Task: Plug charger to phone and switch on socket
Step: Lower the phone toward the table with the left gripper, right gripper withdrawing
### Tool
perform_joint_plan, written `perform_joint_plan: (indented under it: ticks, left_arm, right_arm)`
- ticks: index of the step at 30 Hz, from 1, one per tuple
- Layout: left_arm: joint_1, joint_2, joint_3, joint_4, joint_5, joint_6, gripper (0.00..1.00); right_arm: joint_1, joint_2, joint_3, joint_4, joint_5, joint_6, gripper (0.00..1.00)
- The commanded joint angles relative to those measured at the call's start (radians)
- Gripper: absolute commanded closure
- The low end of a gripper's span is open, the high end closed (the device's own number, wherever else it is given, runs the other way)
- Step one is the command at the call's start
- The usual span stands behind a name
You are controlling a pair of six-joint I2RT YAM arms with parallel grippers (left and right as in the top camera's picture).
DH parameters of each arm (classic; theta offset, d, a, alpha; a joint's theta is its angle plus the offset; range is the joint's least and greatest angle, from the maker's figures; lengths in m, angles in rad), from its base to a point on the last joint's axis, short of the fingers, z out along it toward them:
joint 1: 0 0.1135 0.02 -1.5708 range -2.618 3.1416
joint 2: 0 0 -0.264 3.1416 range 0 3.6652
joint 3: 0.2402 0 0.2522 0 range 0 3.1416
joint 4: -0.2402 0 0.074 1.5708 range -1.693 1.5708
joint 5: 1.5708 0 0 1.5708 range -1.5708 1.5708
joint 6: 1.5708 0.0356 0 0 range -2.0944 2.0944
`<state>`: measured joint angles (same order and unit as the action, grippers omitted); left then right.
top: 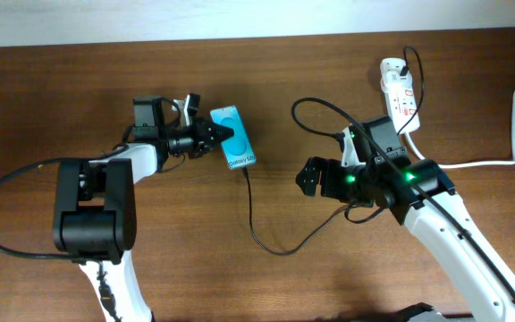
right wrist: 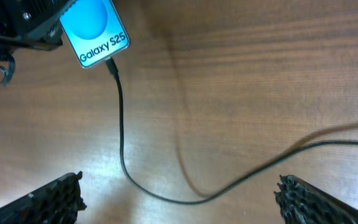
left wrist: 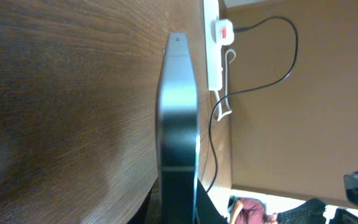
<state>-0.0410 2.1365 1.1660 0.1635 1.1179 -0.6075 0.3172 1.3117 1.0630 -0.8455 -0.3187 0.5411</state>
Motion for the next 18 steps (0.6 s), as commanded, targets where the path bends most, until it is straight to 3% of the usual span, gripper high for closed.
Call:
perform_joint_plan:
  ticks: [1, 5, 9, 18]
  left_arm:
    - [0.0, 0.008, 0.017, -0.124, -0.021, 0.206, 0.98]
    - [-0.001, 0.008, 0.017, -0.259, -0.134, 0.315, 0.98]
    - [-0.024, 0.008, 0.017, -0.277, -0.188, 0.378, 0.95]
    - [-0.031, 0.008, 0.017, -0.283, -0.274, 0.377, 0.86]
  right_arm:
    - [-0.003, -0.012, 0.005, -0.029, 0.021, -0.014, 0.02]
    - [-0.003, -0.012, 0.005, -0.034, 0.026, -0.014, 0.02]
    - [-0.003, -0.012, 0.005, -0.042, 0.047, -0.014, 0.02]
    - [-0.003, -0.01, 0.005, -0.06, 0.047, -0.014, 0.02]
